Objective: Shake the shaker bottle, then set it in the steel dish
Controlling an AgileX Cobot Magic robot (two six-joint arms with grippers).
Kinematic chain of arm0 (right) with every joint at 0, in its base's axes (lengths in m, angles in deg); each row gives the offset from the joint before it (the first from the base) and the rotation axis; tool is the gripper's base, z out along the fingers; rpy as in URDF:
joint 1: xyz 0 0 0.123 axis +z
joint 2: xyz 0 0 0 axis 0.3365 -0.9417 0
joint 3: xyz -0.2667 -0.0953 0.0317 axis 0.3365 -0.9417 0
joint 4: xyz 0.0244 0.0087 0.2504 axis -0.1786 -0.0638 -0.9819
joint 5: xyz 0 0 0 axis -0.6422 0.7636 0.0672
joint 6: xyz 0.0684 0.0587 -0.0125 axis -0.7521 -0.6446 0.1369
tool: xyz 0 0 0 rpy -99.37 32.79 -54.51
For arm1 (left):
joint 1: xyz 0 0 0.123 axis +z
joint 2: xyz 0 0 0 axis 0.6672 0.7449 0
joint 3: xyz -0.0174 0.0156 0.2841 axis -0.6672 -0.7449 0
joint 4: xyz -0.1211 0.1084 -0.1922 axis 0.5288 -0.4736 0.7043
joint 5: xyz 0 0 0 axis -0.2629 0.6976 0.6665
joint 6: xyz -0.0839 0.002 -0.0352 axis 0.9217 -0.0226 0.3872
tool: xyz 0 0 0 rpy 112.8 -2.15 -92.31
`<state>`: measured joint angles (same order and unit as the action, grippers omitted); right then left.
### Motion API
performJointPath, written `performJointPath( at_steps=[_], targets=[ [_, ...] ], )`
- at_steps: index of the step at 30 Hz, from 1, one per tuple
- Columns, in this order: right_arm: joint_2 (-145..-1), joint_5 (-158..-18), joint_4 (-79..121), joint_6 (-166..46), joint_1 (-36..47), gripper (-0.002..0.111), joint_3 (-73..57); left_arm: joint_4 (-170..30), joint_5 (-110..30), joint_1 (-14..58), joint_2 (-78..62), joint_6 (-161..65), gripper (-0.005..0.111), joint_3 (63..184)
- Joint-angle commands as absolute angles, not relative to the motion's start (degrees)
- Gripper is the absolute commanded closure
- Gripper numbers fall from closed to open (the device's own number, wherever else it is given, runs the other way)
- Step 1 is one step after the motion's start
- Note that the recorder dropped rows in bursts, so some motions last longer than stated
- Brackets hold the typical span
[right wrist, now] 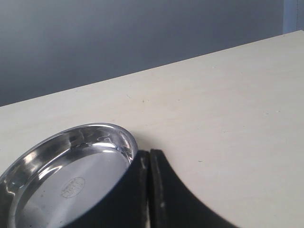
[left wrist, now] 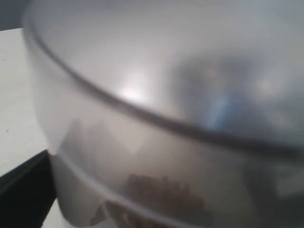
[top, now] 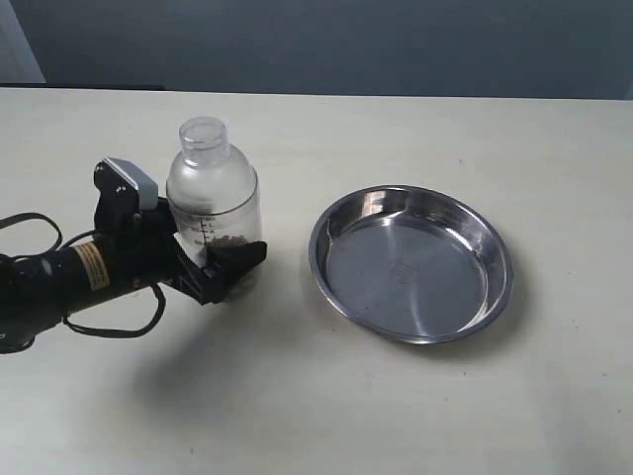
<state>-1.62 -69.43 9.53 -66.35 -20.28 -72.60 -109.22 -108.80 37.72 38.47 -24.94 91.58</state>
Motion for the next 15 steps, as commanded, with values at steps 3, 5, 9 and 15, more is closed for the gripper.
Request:
performJointPath(
  at_steps=[3, 5, 9, 15],
  targets=[
    [-1.41, -70.0, 9.71, -65.99, -20.17, 0.109, -72.67, -109.45, -109.16, 37.64, 38.47, -25.1, 0.022, 91.83],
    [-1.41, -70.0, 9.71, -65.99, -20.17, 0.109, -72.67, -109.79, -108.79, 37.64, 38.47, -25.1, 0.038, 91.83],
    [-1.41, -70.0, 9.71, -65.99, -20.17, 0.109, -72.67, -112.24, -108.31, 37.64, 38.47, -24.48, 0.094, 91.83],
    [-1.41, -70.0, 9.71, -65.99, -20.17, 0.109, -72.67, -113.55, -106.34, 37.64, 38.47, -23.44, 0.106, 91.83]
  ],
)
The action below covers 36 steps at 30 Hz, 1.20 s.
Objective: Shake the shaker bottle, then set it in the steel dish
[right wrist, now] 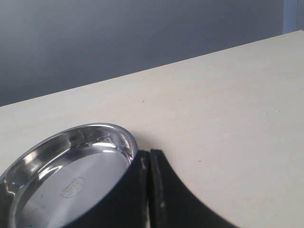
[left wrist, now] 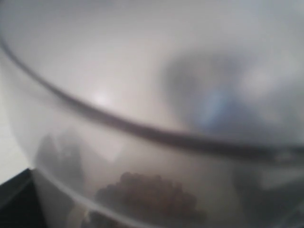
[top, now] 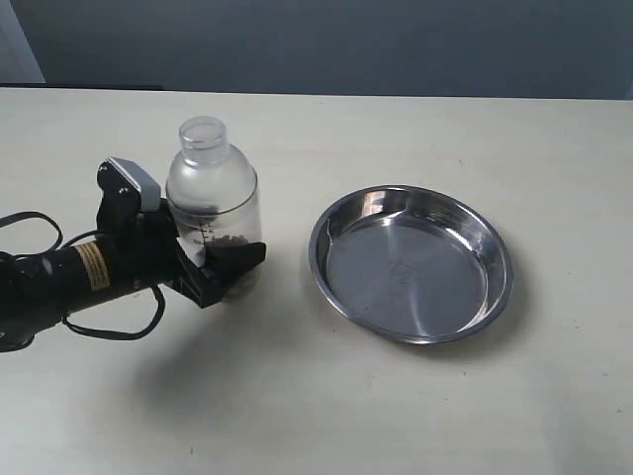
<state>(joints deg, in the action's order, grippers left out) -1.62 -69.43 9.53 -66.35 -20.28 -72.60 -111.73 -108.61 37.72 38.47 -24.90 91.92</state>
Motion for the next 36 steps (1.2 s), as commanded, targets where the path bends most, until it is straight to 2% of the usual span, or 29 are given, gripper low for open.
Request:
performJointPath(
  at_steps=[1, 11, 24, 30, 36],
  targets=[
    [-1.41, -70.0, 9.71, -65.99, -20.17, 0.109, -72.67, -113.55, -105.77, 37.64, 38.47, -23.44, 0.106, 91.83],
    [-1.41, -70.0, 9.71, -65.99, -20.17, 0.109, -72.67, -112.85, -109.53, 37.64, 37.95, -23.83, 0.106, 91.83],
    [-1.41, -70.0, 9.71, -65.99, -20.17, 0.109, -72.67, -115.33, -109.53, 37.64, 29.07, -22.43, 0.106, 91.73],
    [-1.41, -70.0, 9.71, -65.99, -20.17, 0.109, -72.67, -117.64, -100.94, 37.64, 23.28, -15.87, 0.106, 91.49],
    [-1.41, -70.0, 9.71, -65.99, -20.17, 0.109, -72.67, -113.0, -109.53, 38.63, 15.8, -15.14, 0.106, 90.08]
  ],
)
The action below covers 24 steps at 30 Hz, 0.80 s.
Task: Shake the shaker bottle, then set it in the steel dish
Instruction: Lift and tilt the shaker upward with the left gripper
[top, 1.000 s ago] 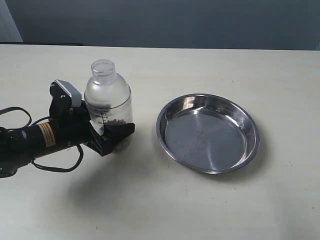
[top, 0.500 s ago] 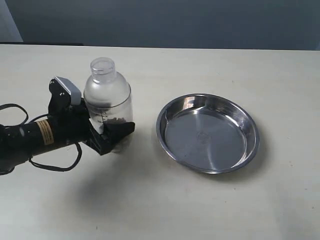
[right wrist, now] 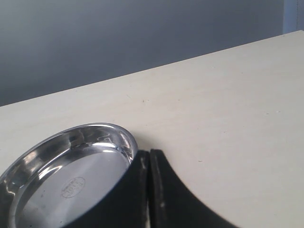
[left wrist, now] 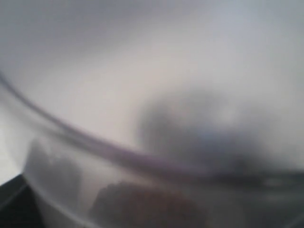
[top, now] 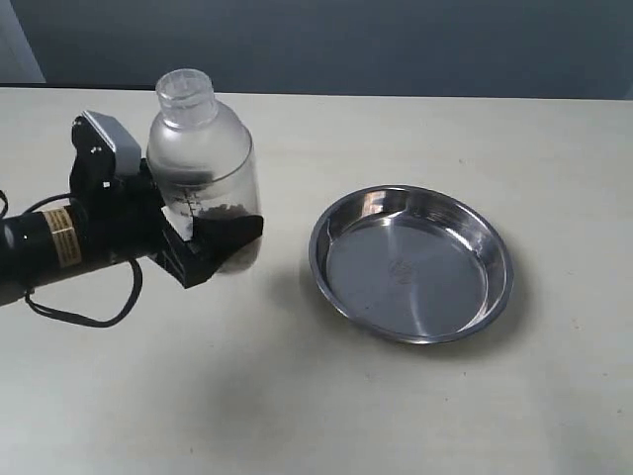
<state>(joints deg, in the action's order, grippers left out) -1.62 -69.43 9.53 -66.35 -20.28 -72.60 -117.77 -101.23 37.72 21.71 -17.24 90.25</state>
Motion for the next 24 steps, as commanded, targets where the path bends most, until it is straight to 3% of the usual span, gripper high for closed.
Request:
performJointPath(
  at_steps=[1, 4, 6, 7, 9, 12, 13, 16, 18, 21, 22, 23, 24],
  targets=[
    [-1.41, -70.0, 9.71, -65.99, -20.17, 0.109, -72.67, -111.97, -109.53, 38.94, 13.91, -11.5, 0.106, 90.08],
    [-1.41, -70.0, 9.71, -65.99, -20.17, 0.109, -72.67, -113.51, -109.48, 38.94, 8.3, -6.81, 0.106, 90.08],
    [-1.41, -70.0, 9.71, -65.99, -20.17, 0.109, -72.67, -114.84, -94.91, 38.8, 5.89, -7.04, 0.106, 90.08],
    [-1.41, -70.0, 9.71, -65.99, -20.17, 0.109, -72.67, -113.51, -79.91, 37.56, 6.4, -9.68, 0.106, 89.35],
    [-1.41, -70.0, 9.71, -65.99, -20.17, 0.109, -72.67, -108.46, -83.36, 37.19, 7.49, -10.83, 0.106, 87.6],
    [-1.41, -70.0, 9.81, -65.99, -20.17, 0.109, -72.67, -107.17, -103.93, 37.19, 2.6, -10.98, 0.106, 87.76],
    [-1.41, -70.0, 9.81, -65.99, -20.17, 0.109, -72.67, -105.9, -104.09, 37.19, 0.45, -10.98, 0.106, 88.11],
    [-1.41, -70.0, 9.81, -65.99, -20.17, 0.109, -72.67, -99.16, -72.71, 36.62, -4.43, -18.07, 0.106, 86.3],
    [-1.41, -70.0, 9.81, -65.99, -20.17, 0.109, -72.67, -88.97, -78.65, 36.49, 3.1, -18.43, 0.106, 80.88],
    [-1.41, -70.0, 9.7, -65.99, -20.17, 0.109, -72.67, -97.14, -105.0, 34.8, -3.22, -15.97, 0.107, 79.54],
    [-1.41, -70.0, 9.7, -65.99, -20.17, 0.109, -72.67, -96.11, -99.68, 34.8, -6.87, -17.07, 0.107, 79.54],
    [-1.41, -70.0, 9.7, -65.99, -20.17, 0.109, -72.67, -90.94, -81.94, 34.8, -8.68, -23.25, 0.107, 79.54],
    [-1.41, -70.0, 9.7, -65.99, -20.17, 0.109, -72.67, -82.66, -72.99, 34.8, -6.48, -28.37, 0.107, 79.1]
  ],
)
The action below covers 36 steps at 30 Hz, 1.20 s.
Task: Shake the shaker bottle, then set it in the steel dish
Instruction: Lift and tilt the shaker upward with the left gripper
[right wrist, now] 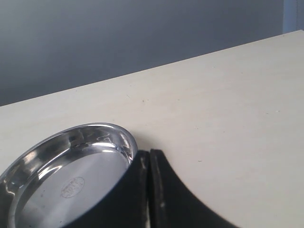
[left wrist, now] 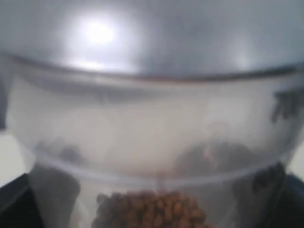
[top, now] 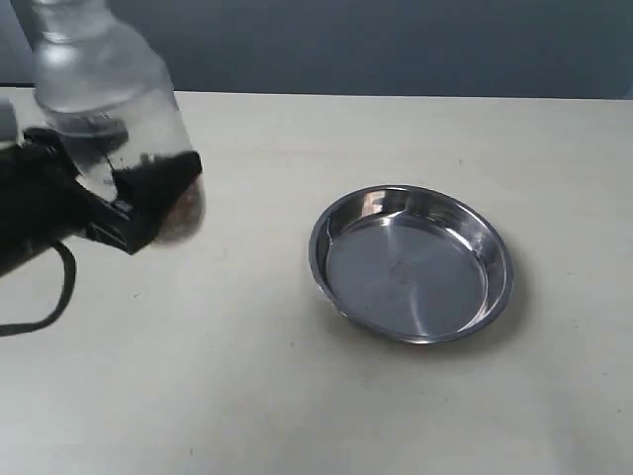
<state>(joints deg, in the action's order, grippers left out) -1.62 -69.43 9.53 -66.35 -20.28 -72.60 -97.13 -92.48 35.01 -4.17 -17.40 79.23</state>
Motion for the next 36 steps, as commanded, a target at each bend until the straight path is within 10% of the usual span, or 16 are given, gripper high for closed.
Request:
performJointPath(
  at_steps=[1, 5, 10, 16, 21, 27, 31, 36],
  targets=[
    [-1.41, -70.0, 9.7, -65.99, -20.17, 0.109, -72.67, -80.74, -75.79, 34.49, -4.46, -27.26, 0.107, 78.02],
    [-1.41, -70.0, 9.77, -65.99, -20.17, 0.109, -72.67, -93.98, -100.27, 32.8, -13.74, -19.62, 0.107, 80.17],
    [-1.41, -70.0, 9.77, -65.99, -20.17, 0.109, -72.67, -84.37, -65.53, 32.53, -13.03, -27.15, 0.107, 79.5],
    [-1.41, -70.0, 9.76, -65.99, -20.17, 0.109, -72.67, -94.94, -96.82, 30.94, -17.26, -17.48, 0.107, 79.92],
    [-1.41, -70.0, 9.76, -65.99, -20.17, 0.109, -72.67, -85.29, -61.93, 30.31, -13.55, -27.56, 0.107, 78.95],
    [-1.41, -70.0, 9.75, -65.99, -20.15, 0.109, -72.67, -93.33, -100.67, 27.7, -15.49, -19.35, 0.107, 80.91],
    [-1.41, -70.0, 10.19, -65.99, -20.17, 0.109, -72.67, -79.35, -62.28, 26.99, -14.32, -34.18, 0.107, 83.33],
    [-1.41, -70.0, 9.99, -65.99, -20.14, 0.109, -72.67, -83.18, -83.32, 23.61, -10.08, -29.39, 0.107, 79.97]
  ],
)
